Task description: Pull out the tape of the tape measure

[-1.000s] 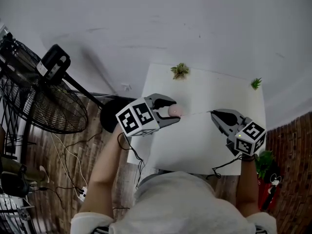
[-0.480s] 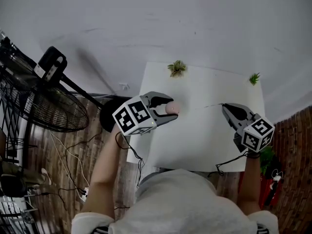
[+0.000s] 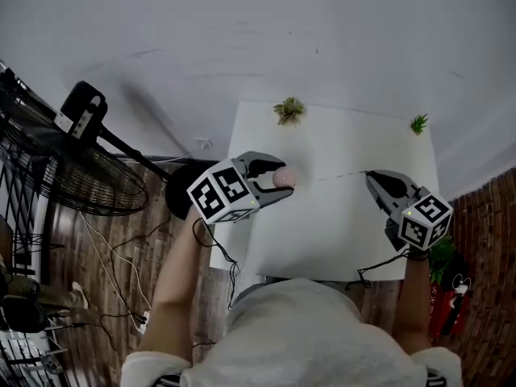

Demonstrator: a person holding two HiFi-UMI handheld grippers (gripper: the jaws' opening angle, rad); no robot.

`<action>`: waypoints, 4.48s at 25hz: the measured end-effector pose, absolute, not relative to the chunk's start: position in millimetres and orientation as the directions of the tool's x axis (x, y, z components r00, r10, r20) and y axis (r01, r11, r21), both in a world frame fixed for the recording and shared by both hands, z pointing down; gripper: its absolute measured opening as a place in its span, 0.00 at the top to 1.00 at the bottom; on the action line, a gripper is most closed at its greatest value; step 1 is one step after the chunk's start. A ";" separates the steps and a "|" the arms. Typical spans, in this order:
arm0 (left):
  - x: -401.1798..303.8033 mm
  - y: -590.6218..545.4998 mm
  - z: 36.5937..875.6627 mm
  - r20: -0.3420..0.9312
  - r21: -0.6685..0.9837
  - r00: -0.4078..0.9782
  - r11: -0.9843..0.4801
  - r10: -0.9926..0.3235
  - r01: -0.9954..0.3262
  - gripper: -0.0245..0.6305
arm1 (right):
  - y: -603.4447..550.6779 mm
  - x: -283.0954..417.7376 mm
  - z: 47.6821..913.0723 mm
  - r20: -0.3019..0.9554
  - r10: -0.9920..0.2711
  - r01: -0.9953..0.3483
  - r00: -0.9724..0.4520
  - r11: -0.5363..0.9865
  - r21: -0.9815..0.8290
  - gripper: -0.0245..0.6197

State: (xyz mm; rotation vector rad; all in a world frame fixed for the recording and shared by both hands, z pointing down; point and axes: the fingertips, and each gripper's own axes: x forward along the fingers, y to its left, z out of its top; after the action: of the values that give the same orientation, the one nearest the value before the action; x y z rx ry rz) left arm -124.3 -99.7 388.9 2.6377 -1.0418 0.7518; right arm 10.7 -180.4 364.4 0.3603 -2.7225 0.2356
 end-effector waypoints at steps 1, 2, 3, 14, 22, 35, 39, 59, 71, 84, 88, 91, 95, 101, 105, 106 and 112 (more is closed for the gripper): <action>-124.1 -100.0 389.9 0.529 0.007 0.622 -0.729 -0.578 -0.684 0.63 | -180.3 11.2 365.4 0.394 -0.217 -0.282 -0.893 0.952 -0.116 0.95; -124.0 -100.3 390.8 0.530 0.009 0.622 -0.729 -0.577 -0.684 0.63 | -180.0 11.6 366.2 0.396 -0.217 -0.283 -0.892 0.952 -0.117 0.95; -123.9 -100.6 391.8 0.531 0.011 0.622 -0.729 -0.576 -0.684 0.63 | -179.8 12.1 366.9 0.397 -0.217 -0.284 -0.892 0.951 -0.119 0.95; -113.5 -115.5 405.4 0.538 -0.006 0.599 -0.713 -0.593 -0.701 0.63 | -183.9 30.4 379.3 0.410 -0.238 -0.317 -0.881 0.938 -0.137 0.95; -100.0 -135.6 429.4 0.541 0.010 0.579 -0.683 -0.610 -0.730 0.63 | -188.6 54.5 407.2 0.434 -0.264 -0.376 -0.861 0.906 -0.193 0.95; -59.0 -180.3 497.7 0.568 0.081 0.548 -0.620 -0.614 -0.780 0.63 | -198.2 108.9 468.7 0.489 -0.348 -0.525 -0.800 0.801 -0.288 0.95; -47.2 -192.7 517.0 0.585 0.086 0.535 -0.609 -0.609 -0.788 0.63 | -195.1 122.5 486.1 0.514 -0.363 -0.563 -0.777 0.766 -0.310 0.95; 1.3 -174.9 593.5 0.703 0.073 0.484 -0.625 -0.521 -0.778 0.63 | -165.2 170.9 566.8 0.614 -0.347 -0.654 -0.709 0.651 -0.386 0.95; 0.9 -169.2 604.1 0.739 0.074 0.467 -0.631 -0.485 -0.772 0.63 | -161.1 164.7 579.8 0.653 -0.336 -0.673 -0.679 0.642 -0.369 0.95; 3.6 -169.5 595.6 0.706 0.152 0.544 -0.653 -0.454 -0.742 0.62 | -159.7 157.1 577.5 0.657 -0.364 -0.688 -0.660 0.644 -0.335 0.90; 1.8 -167.0 593.9 0.690 0.181 0.554 -0.630 -0.466 -0.755 0.61 | -160.6 160.4 573.2 0.652 -0.376 -0.692 -0.658 0.643 -0.328 0.85; -0.5 -163.9 591.0 0.683 0.192 0.552 -0.612 -0.479 -0.767 0.61 | -162.5 164.0 566.9 0.644 -0.394 -0.698 -0.656 0.641 -0.318 0.85; -6.1 -159.2 583.1 0.672 0.186 0.542 -0.593 -0.505 -0.783 0.61 | -164.5 165.5 556.1 0.632 -0.417 -0.704 -0.653 0.641 -0.305 0.85; -23.8 -155.5 560.9 0.637 0.184 0.515 -0.536 -0.574 -0.824 0.61 | -165.2 162.9 533.0 0.606 -0.454 -0.708 -0.653 0.650 -0.276 0.84; -40.7 -153.6 538.9 0.598 0.175 0.483 -0.484 -0.639 -0.858 0.61 | -164.8 159.6 514.3 0.579 -0.485 -0.710 -0.655 0.658 -0.253 0.84; -45.4 -153.0 531.8 0.586 0.175 0.473 -0.467 -0.658 -0.867 0.61 | -164.3 158.2 508.2 0.570 -0.495 -0.710 -0.656 0.659 -0.246 0.84; -73.9 -148.1 475.9 0.484 0.186 0.395 -0.349 -0.781 -0.918 0.69 | -166.1 147.7 458.0 0.478 -0.591 -0.736 -0.650 0.646 -0.203 0.84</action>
State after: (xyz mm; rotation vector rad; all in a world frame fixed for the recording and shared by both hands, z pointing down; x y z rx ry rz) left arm -73.9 -148.1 475.9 2.2308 -1.4588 0.4358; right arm 147.7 -166.1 458.0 1.0516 -2.4971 0.5444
